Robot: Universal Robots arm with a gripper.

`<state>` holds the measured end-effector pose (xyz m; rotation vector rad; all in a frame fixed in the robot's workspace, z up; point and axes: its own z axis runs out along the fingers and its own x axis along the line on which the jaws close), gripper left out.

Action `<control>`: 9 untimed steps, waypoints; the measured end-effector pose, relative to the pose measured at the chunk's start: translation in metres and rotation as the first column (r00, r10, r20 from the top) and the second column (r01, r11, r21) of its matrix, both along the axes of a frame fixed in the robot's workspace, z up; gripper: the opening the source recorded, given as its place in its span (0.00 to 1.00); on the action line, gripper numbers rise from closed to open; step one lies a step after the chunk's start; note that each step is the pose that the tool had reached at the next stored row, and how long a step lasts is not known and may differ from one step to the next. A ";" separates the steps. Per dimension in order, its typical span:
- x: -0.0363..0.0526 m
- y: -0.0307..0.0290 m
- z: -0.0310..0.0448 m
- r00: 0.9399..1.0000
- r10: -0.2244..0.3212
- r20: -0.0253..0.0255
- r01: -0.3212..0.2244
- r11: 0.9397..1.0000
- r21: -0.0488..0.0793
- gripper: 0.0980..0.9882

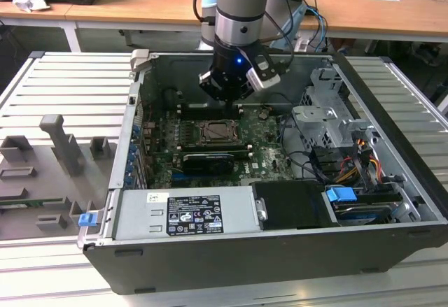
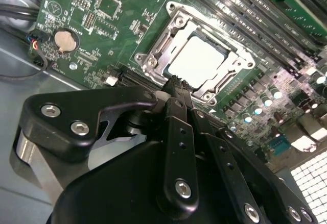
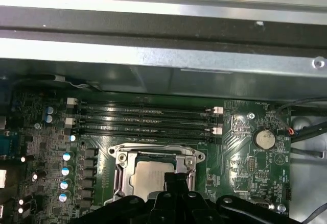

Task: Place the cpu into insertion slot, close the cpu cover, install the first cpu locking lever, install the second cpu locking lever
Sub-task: 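Install the second cpu locking lever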

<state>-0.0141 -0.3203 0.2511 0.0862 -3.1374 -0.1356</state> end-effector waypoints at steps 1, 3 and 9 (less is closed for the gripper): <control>0.0000 -0.0019 0.0000 1.000 0.000 0.000 0.000 1.000 0.000 0.01; 0.0000 -0.0057 -0.0002 1.000 0.000 0.000 0.000 1.000 0.000 0.01; 0.0000 -0.0151 -0.0015 1.000 0.000 0.000 0.000 1.000 0.000 0.01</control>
